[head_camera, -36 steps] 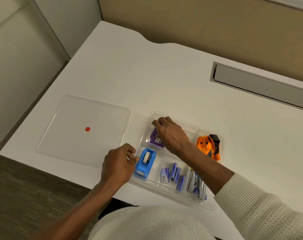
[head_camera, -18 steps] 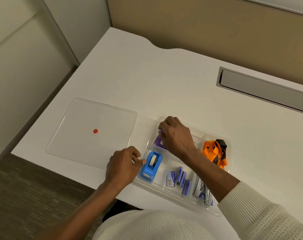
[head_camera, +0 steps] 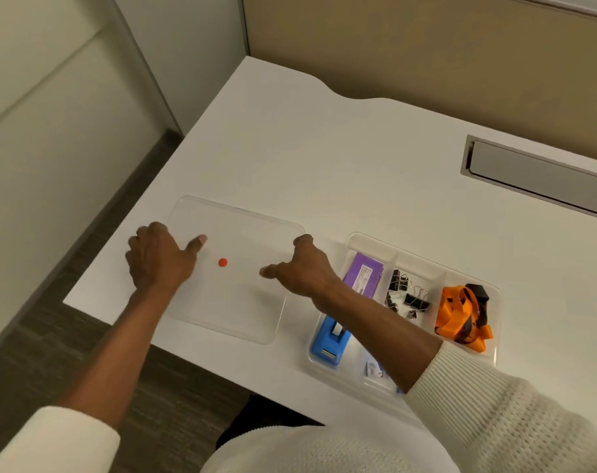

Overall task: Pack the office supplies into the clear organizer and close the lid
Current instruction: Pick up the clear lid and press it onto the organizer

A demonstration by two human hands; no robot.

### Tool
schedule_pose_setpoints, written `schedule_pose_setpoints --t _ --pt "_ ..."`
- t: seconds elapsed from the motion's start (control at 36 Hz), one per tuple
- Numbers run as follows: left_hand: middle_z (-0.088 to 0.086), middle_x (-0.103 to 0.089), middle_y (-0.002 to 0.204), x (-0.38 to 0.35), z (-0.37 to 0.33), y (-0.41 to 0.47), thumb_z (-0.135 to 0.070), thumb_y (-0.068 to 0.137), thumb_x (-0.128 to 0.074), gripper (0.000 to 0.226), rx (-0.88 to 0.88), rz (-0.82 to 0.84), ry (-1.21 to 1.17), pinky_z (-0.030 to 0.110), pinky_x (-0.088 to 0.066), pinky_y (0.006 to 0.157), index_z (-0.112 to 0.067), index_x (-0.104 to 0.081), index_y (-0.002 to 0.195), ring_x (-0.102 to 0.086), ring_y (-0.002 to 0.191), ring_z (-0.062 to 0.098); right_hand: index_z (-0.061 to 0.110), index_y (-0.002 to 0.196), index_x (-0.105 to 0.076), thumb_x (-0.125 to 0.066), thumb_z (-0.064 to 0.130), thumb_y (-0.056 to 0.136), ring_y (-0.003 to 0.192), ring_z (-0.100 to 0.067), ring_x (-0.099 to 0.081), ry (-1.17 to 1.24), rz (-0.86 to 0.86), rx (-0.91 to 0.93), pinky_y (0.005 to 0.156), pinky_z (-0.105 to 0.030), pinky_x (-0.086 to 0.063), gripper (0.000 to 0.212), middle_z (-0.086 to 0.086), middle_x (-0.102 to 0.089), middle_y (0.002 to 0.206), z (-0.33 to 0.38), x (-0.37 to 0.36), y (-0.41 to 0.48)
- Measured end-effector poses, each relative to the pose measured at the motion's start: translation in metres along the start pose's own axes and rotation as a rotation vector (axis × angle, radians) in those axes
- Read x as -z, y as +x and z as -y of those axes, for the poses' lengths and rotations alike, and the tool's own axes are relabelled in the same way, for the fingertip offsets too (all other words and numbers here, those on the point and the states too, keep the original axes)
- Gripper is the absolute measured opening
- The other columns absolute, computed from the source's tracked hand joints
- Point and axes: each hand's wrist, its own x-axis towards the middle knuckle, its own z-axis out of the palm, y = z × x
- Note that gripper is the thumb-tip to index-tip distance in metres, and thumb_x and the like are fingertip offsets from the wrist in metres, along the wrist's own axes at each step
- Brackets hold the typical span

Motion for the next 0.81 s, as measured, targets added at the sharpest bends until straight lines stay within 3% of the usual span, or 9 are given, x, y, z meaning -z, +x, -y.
schedule_pose_setpoints --t 0.08,0.25,0.39,0.53,0.64,0.72,0.81 --pt "0.030 -0.050 0.143 -0.004 0.002 0.016 -0.071 0.083 -0.065 0.100 0.027 0.076 0.044 0.059 -0.043 0.104 0.007 -0.041 0.142 -0.048 0.131 0.048 0.006 0.152 -0.017 -0.086 0.040 0.076 0.136 -0.038 -0.042 0.001 0.012 -0.072 0.110 -0.049 -0.044 0.108 -0.021 -0.041 0.147 0.006 -0.014 0.001" --pt "0.028 -0.045 0.148 -0.017 -0.005 0.019 -0.077 0.082 -0.060 0.109 0.014 0.150 0.057 0.060 -0.045 0.103 0.006 -0.033 0.147 -0.045 0.135 0.047 0.009 0.154 -0.010 -0.086 0.042 0.076 0.143 -0.037 -0.027 0.044 0.011 -0.148 0.114 -0.050 -0.037 0.114 -0.020 -0.032 0.152 0.009 -0.033 0.000" --pt "0.029 -0.040 0.150 -0.021 -0.011 0.019 -0.078 0.077 -0.065 0.109 0.030 0.141 0.126 0.064 -0.040 0.107 0.003 -0.036 0.145 -0.037 0.140 0.047 0.016 0.154 -0.015 -0.086 0.037 0.074 0.142 -0.032 -0.030 0.263 -0.048 -0.166 0.111 -0.049 -0.041 0.109 -0.011 -0.035 0.151 0.010 -0.047 -0.004" --pt "0.029 -0.036 0.152 -0.016 -0.011 0.029 -0.076 0.069 -0.075 0.118 0.095 0.148 0.105 0.067 -0.038 0.107 0.001 -0.032 0.147 -0.033 0.142 0.048 0.023 0.155 -0.018 -0.083 0.046 0.068 0.142 -0.030 -0.026 0.484 -0.089 -0.198 0.101 -0.043 -0.039 0.112 -0.008 -0.032 0.151 0.012 -0.050 -0.005" --pt "0.031 -0.028 0.157 -0.009 -0.005 0.038 -0.073 0.064 -0.081 0.126 0.150 0.137 0.082 0.069 -0.036 0.109 0.003 -0.029 0.149 -0.025 0.147 0.050 0.024 0.152 -0.031 -0.081 0.052 0.065 0.142 -0.029 -0.033 0.659 -0.110 -0.246 0.107 -0.044 -0.040 0.105 -0.006 -0.035 0.152 0.010 -0.039 -0.004" --pt "0.032 -0.024 0.160 -0.001 -0.002 0.042 -0.074 0.063 -0.081 0.127 0.177 0.139 0.083 0.070 -0.032 0.112 0.002 -0.030 0.150 -0.021 0.150 0.051 0.024 0.149 -0.038 -0.081 0.054 0.061 0.141 -0.025 -0.037 0.740 -0.130 -0.199 0.110 -0.046 -0.040 0.103 -0.002 -0.040 0.151 0.010 -0.030 -0.007" --pt "0.033 -0.032 0.152 0.009 -0.006 0.040 -0.078 0.060 -0.080 0.121 0.180 0.132 0.036 0.068 -0.037 0.109 0.002 -0.041 0.142 -0.027 0.144 0.051 0.026 0.149 -0.040 -0.080 0.059 0.060 0.140 -0.023 -0.040 0.713 -0.185 -0.105 0.107 -0.045 -0.044 0.103 -0.001 -0.043 0.147 0.012 -0.020 -0.014"
